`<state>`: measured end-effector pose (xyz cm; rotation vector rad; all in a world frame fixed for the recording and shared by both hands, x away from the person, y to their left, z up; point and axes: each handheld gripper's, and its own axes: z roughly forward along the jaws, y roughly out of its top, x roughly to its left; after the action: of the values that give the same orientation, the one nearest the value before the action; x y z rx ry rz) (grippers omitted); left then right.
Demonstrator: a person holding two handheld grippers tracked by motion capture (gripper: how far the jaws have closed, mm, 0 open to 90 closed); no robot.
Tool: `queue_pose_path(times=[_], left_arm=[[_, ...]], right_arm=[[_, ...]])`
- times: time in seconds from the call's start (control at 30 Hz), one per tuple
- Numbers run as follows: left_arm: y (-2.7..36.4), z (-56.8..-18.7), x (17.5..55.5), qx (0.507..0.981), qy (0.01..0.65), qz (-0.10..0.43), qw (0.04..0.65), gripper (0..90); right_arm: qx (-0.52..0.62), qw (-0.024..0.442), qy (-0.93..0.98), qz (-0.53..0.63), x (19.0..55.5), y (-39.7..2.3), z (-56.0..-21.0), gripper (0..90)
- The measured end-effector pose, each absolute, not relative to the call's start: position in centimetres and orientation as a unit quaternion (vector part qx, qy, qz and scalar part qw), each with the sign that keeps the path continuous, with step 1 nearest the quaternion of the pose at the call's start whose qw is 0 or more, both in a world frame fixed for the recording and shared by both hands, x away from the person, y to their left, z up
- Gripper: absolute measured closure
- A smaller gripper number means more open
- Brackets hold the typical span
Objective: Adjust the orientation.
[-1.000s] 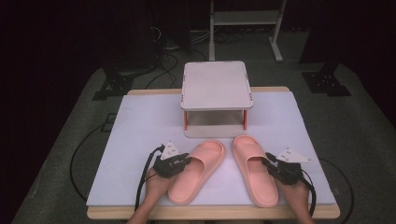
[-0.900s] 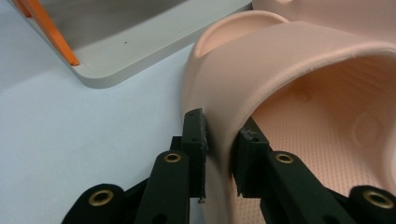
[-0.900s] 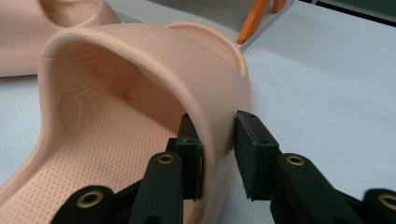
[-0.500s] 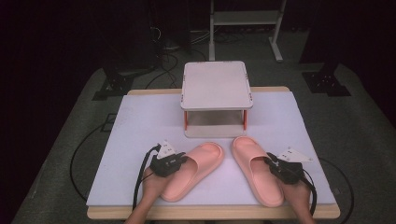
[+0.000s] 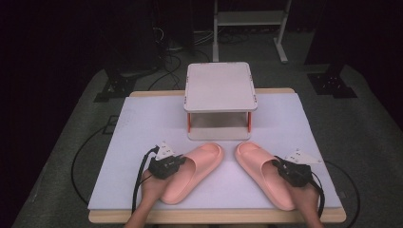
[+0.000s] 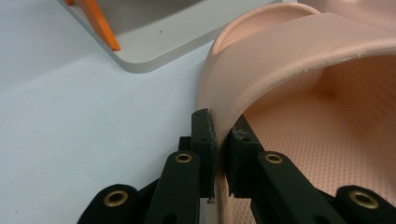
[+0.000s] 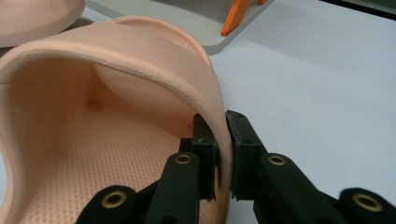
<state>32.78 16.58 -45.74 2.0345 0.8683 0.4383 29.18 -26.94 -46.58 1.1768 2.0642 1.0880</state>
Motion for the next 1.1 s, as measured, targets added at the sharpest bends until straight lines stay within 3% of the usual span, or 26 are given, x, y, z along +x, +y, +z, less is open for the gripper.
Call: queue_pose_path(times=[0.53,1.1], left_arm=[[18.3,-44.9,32.7,0.804,0.358,0.179,0.439,84.0],[20.9,-41.9,32.1,0.789,0.36,0.182,0.462,84.0]], right_arm=[[0.44,0.233,0.758,0.422,29.0,-27.7,-45.9,84.0],[0.422,0.229,0.75,0.455,28.3,-28.7,-42.6,84.0]])
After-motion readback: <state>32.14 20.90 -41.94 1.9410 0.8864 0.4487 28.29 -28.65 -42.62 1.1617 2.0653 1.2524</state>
